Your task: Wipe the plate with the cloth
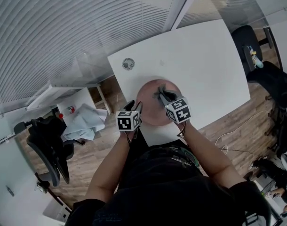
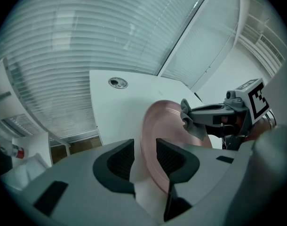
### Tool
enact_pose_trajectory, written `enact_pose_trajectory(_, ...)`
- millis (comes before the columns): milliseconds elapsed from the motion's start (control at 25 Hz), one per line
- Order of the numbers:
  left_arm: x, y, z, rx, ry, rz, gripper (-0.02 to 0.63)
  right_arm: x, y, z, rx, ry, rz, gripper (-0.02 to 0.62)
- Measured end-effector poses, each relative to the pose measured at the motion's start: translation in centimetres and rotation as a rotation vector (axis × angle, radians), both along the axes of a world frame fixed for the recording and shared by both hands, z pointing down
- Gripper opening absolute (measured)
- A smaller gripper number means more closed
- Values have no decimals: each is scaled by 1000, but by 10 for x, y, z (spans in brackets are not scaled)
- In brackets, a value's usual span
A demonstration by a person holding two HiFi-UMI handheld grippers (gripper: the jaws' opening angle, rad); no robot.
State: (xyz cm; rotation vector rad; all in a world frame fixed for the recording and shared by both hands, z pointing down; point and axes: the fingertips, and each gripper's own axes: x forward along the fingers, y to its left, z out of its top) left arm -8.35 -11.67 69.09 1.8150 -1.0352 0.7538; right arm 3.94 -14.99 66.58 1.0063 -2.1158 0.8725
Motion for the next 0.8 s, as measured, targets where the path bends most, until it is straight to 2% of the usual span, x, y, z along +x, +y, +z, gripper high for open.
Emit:
enact_pose_trajectory(120,-3,-5,4,6,-23,2,114,-3,-4,9,-14,26,-16,43)
enact_pose_trajectory(240,-5,-8,6,4,-28,4,88,-5,-7,21,-44,62,-23,43)
enact_pose_trajectory(600,-1,-6,13,-33,-26,15,51,-8,-16,42,-93,133,-16,43)
enact_pose_trajectory(800,1,-7,14,-33,-28,14,35,-16,-25,46,-83,150,-48,43)
